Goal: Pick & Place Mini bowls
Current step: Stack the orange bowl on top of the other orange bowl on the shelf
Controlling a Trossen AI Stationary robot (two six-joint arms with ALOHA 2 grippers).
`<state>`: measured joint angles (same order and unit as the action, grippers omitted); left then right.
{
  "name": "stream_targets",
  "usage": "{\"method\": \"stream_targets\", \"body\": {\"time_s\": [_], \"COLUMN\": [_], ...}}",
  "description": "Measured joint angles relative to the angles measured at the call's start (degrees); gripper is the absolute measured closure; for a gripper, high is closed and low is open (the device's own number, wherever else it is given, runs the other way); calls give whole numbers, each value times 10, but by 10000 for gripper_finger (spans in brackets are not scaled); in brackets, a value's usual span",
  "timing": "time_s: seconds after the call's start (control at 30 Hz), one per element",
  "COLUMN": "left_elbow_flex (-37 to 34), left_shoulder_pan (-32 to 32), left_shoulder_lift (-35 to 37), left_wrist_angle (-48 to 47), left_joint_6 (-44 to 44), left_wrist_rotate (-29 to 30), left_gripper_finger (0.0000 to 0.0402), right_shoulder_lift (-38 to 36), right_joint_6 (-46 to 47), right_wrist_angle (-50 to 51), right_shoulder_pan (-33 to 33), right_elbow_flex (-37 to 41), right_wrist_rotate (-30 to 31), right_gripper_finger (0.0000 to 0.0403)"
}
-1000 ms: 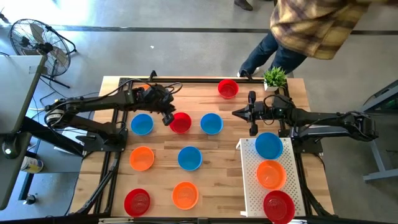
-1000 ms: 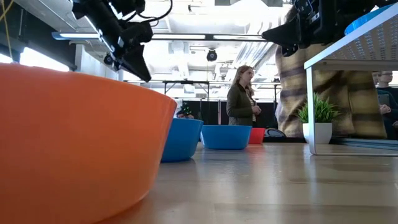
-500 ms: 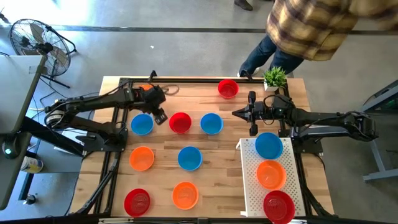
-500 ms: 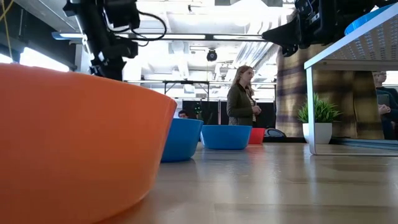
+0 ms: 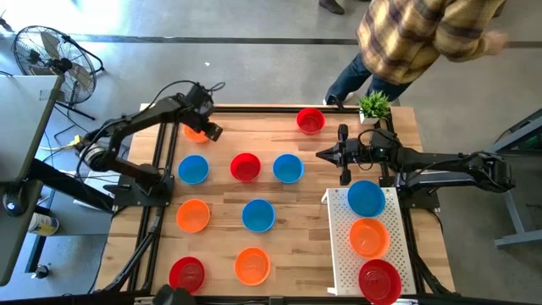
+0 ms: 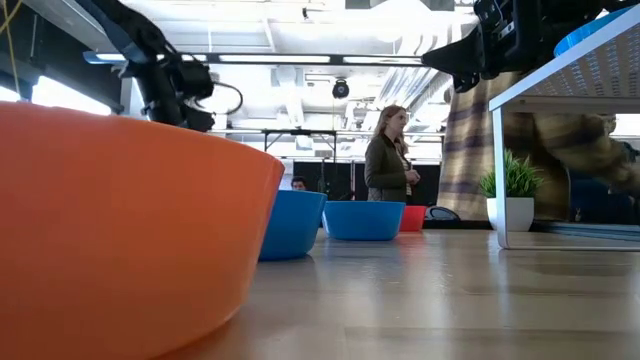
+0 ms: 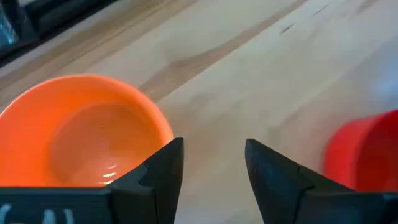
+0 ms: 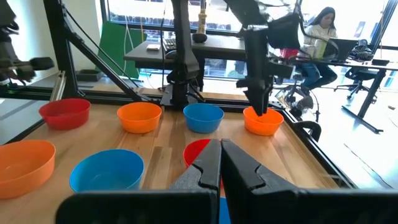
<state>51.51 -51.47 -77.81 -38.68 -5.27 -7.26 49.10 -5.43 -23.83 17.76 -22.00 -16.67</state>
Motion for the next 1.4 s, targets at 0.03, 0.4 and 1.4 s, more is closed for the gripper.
{"method": "stream_targets", "body": {"time_s": [0.03, 0.4, 1.4], "left_elbow_flex": [0, 0, 126], "left_shoulder_pan": [1, 1, 179], "left_shoulder_lift": [-9, -72, -51], "left_wrist_angle": [0, 12, -2], "left_joint_6": [5, 25, 122], "left_wrist_rotate": [9, 103, 98], "left_gripper_finger": [224, 229, 398], "right_shoulder_lift": [0, 0, -21], "right_joint_6": [0, 4, 68], "right_wrist_angle": [0, 0, 9], "right_shoulder_pan": [0, 0, 0], "right_elbow_flex": [0, 0, 0], "right_wrist_rotate": [0, 0, 0], "right_gripper_finger": [402, 403, 403]}}
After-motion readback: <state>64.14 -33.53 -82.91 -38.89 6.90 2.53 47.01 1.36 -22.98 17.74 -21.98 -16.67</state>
